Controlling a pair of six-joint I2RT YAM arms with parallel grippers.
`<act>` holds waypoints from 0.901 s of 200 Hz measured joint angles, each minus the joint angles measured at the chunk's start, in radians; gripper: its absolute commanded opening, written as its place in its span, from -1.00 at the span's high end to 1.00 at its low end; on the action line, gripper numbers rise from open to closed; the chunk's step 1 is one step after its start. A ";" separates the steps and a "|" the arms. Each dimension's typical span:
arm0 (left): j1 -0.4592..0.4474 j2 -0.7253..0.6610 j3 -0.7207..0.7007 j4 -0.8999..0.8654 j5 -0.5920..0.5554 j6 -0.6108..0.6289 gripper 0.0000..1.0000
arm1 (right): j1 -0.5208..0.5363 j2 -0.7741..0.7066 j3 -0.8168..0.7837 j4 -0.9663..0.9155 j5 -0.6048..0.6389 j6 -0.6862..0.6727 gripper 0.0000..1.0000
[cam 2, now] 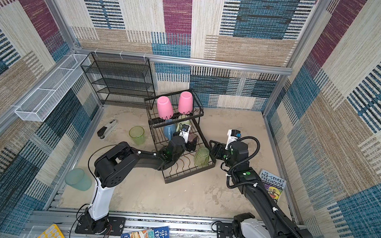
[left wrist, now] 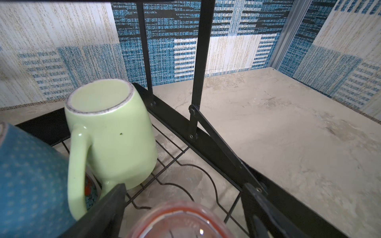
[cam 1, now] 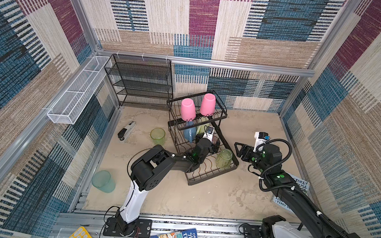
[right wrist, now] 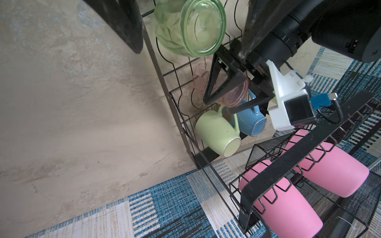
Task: Load cups into a dish rack
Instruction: Place the cup upside down at the dish rack.
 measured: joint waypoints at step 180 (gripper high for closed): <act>-0.014 -0.064 -0.023 0.028 0.069 0.011 -0.91 | -0.002 -0.069 0.024 -0.018 -0.034 -0.026 -0.76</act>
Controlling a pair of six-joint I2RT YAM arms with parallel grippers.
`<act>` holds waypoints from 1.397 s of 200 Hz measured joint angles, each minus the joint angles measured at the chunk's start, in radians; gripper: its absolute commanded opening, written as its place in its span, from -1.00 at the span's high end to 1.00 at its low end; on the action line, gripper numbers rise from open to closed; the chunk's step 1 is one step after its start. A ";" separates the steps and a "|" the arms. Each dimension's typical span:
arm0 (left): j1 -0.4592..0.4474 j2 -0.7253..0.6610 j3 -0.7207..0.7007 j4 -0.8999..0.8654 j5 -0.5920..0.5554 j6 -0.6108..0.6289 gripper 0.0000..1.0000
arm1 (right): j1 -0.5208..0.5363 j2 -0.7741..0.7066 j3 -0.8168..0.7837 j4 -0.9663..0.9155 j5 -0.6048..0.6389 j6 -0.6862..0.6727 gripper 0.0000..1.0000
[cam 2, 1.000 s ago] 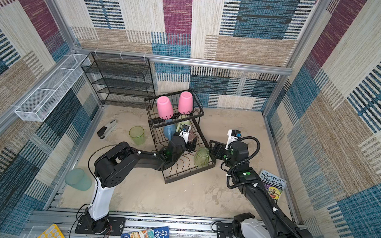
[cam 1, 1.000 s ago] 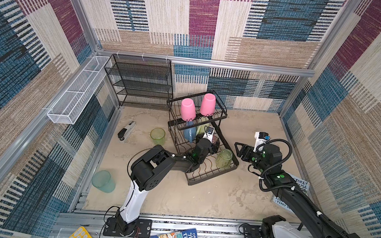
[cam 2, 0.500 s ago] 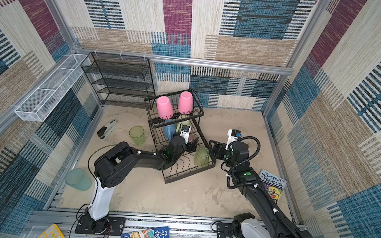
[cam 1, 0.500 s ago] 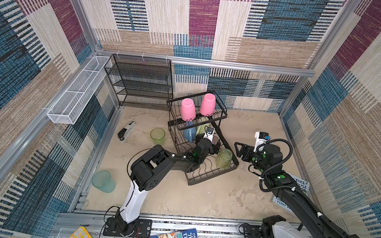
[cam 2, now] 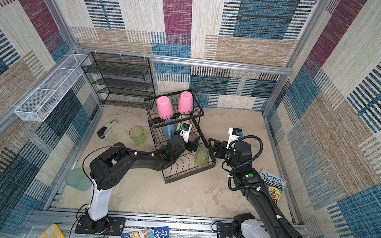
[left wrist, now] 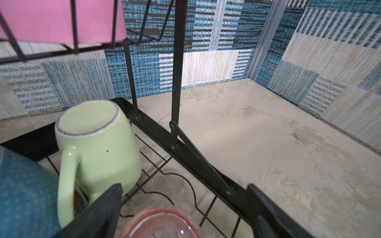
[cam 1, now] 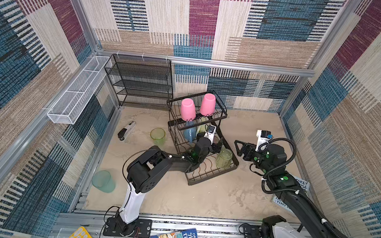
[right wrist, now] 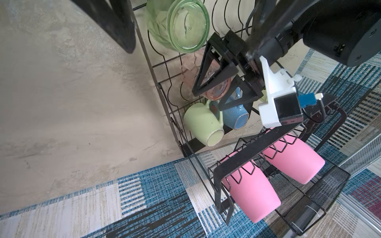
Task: Load cups into a dish rack
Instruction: Place the cup upside down at the dish rack.
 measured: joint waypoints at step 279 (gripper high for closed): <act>-0.088 -0.506 0.037 -0.376 0.099 0.127 -0.79 | 0.000 -0.074 0.158 -0.096 0.011 -0.034 -0.78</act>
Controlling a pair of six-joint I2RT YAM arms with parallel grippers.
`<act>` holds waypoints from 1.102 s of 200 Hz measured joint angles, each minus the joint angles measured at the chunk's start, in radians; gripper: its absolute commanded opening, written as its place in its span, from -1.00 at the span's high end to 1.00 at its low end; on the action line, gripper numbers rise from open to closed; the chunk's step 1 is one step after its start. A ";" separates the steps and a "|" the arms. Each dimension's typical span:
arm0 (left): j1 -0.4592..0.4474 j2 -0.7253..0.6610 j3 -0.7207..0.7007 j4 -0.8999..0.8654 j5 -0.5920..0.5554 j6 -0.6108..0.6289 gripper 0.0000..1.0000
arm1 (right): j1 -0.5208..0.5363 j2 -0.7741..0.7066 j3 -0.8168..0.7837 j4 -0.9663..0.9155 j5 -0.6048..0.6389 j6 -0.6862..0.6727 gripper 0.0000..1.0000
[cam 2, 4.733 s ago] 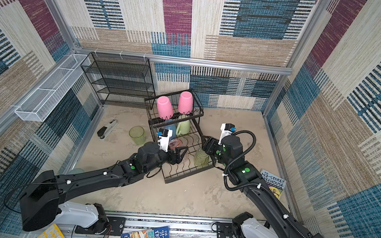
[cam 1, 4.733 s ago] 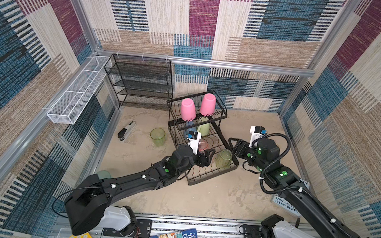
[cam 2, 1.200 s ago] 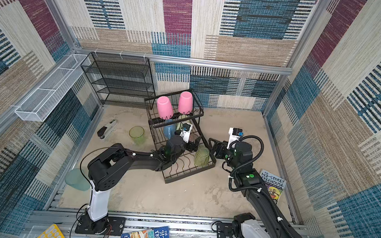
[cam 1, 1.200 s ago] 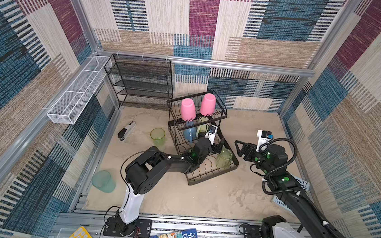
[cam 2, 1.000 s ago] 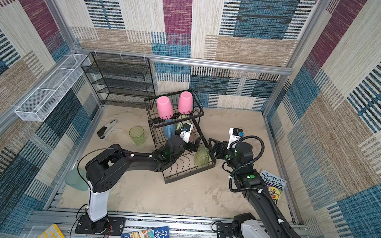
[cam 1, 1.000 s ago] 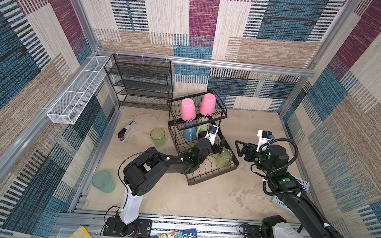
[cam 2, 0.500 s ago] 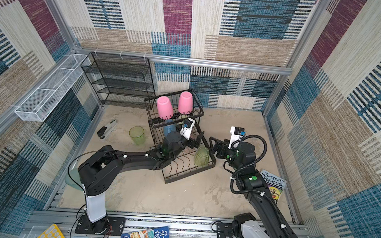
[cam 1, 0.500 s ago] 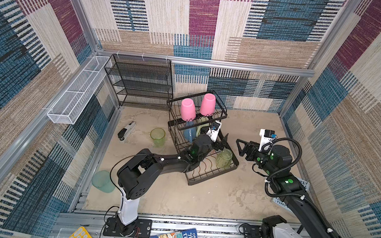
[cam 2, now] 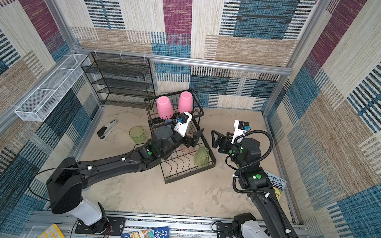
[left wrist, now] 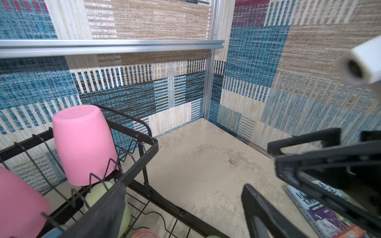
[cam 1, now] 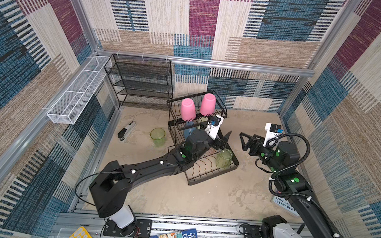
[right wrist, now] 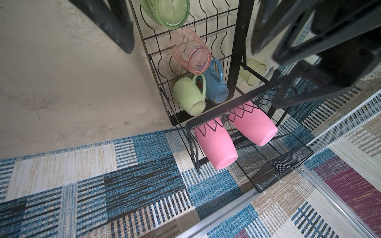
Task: Load cups into a dish rack
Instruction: Place the cup upside down at the dish rack, then pick up the cup from the top-left of the table.
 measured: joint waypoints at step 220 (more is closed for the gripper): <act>0.869 0.084 0.391 -1.269 0.189 -0.454 -0.26 | 0.404 0.119 0.099 -0.013 0.245 -0.150 -0.67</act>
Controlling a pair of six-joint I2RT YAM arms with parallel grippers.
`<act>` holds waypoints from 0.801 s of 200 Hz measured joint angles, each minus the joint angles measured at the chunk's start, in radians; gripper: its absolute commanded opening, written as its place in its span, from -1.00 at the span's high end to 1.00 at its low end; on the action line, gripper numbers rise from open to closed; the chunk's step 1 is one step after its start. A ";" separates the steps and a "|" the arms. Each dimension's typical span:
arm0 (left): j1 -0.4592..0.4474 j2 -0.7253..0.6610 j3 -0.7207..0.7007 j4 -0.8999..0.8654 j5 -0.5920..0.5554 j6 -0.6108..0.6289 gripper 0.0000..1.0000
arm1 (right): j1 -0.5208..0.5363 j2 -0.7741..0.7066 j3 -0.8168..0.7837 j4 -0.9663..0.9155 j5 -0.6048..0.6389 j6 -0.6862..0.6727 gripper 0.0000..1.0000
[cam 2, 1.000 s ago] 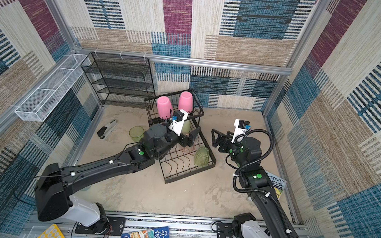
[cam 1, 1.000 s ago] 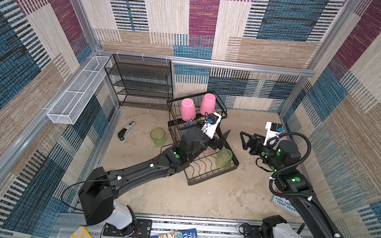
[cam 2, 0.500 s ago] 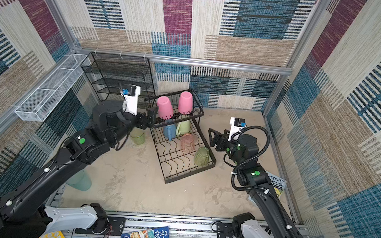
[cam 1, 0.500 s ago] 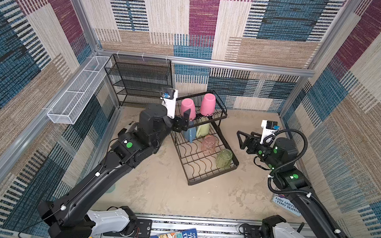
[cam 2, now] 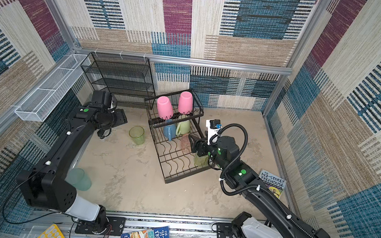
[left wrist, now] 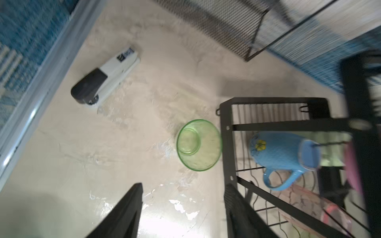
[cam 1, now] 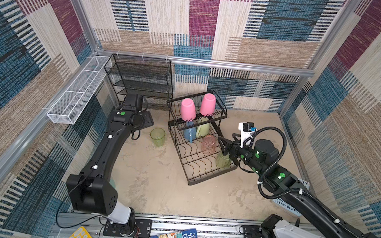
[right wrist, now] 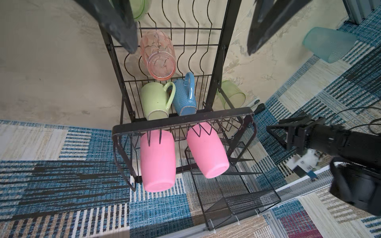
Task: Load cups into a dish rack
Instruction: Pick up the cup from the top-left of the table.
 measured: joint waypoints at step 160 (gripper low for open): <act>-0.013 0.382 0.088 -0.050 0.065 -0.018 0.12 | 0.031 -0.014 -0.035 0.000 0.016 0.016 -0.64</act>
